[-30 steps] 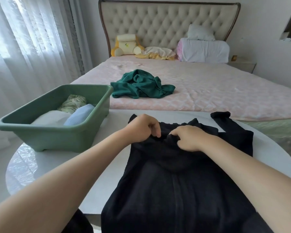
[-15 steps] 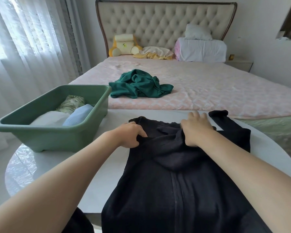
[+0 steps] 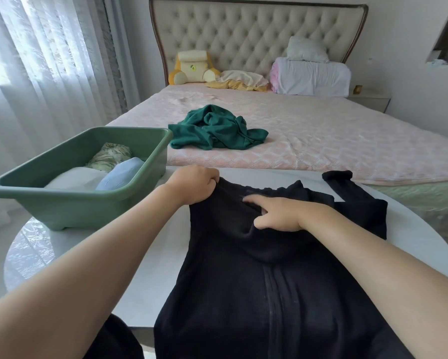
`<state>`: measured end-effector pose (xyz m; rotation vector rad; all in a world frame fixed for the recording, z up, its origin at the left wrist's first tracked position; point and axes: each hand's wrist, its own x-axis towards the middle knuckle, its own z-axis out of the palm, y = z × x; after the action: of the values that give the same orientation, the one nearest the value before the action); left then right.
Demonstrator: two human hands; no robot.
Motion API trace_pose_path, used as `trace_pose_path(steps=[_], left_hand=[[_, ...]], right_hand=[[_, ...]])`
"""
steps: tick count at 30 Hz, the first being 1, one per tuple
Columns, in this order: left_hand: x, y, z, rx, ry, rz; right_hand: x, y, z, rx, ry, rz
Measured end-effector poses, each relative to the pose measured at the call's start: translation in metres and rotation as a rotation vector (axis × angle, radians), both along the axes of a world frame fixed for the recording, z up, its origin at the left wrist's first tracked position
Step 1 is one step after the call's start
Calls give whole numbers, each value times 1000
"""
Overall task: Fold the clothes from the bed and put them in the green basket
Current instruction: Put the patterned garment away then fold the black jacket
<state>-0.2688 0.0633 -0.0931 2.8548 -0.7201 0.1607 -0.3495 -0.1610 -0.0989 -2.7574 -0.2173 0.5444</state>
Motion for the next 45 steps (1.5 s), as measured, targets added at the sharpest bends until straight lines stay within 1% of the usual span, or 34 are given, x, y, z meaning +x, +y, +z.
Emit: trace_pose_path(steps=[3,4,5,6,7,9,10,11,15,17,19,21,23,24,26,28,29,30,32,33,34,36,38,40,42,43,45], left_hand=[[5,2,-7,331,98,71],[7,5,-13,396,128,82],[9,9,-20,418,139,85],[9,16,-26,373,151,91],[9,22,-30,287,173,106],[6,32,-34,97,199,140],[4,36,-36,33,208,154],[2,38,-37,-10,218,163],[1,44,-43,-60,255,228],[4,47,-46,-65,282,263],[6,50,-49,-78,301,277],[7,51,-53,-111,311,275],[8,51,-56,-138,291,260],[8,51,-57,-143,271,252],[10,49,-57,-157,225,239],[13,46,-54,-189,174,210],[16,44,-51,-214,152,187],[18,42,-49,-242,135,165],[25,38,-49,-268,121,129],[30,34,-51,-253,136,114],[33,30,-54,-221,170,99],[37,21,-62,-151,252,98],[39,11,-66,-156,314,132],[41,4,-65,-249,336,147],[45,1,-64,-324,288,143],[49,2,-64,-344,245,161],[55,9,-66,-341,195,243]], right_hand=[[1,2,0,22,79,-39],[3,2,0,42,89,-72],[4,3,1,28,81,-101],[4,4,1,-7,62,-118],[3,6,2,-89,28,-111],[3,8,0,-269,-97,-46],[2,10,-2,-294,-151,-19],[4,14,-4,-263,-197,-13],[16,43,-8,33,-289,-50],[26,64,-9,93,-308,-44],[37,83,-13,112,-286,-33],[48,98,-19,59,-256,-12],[56,106,-26,31,-246,5],[59,107,-29,56,-260,-4],[63,104,-29,135,-326,-86],[65,93,-27,140,-411,-210],[64,86,-24,76,-438,-262],[62,78,-21,-29,-440,-298],[56,63,-18,-244,-334,-311],[53,58,-19,-313,-263,-296],[49,54,-20,-356,-208,-272],[46,49,-26,-369,-166,-218],[45,47,-29,-300,-190,-174],[48,45,-31,-132,-207,-160],[50,42,-31,95,-191,-151],[51,40,-30,177,-192,-147],[51,34,-27,226,-226,-140]])
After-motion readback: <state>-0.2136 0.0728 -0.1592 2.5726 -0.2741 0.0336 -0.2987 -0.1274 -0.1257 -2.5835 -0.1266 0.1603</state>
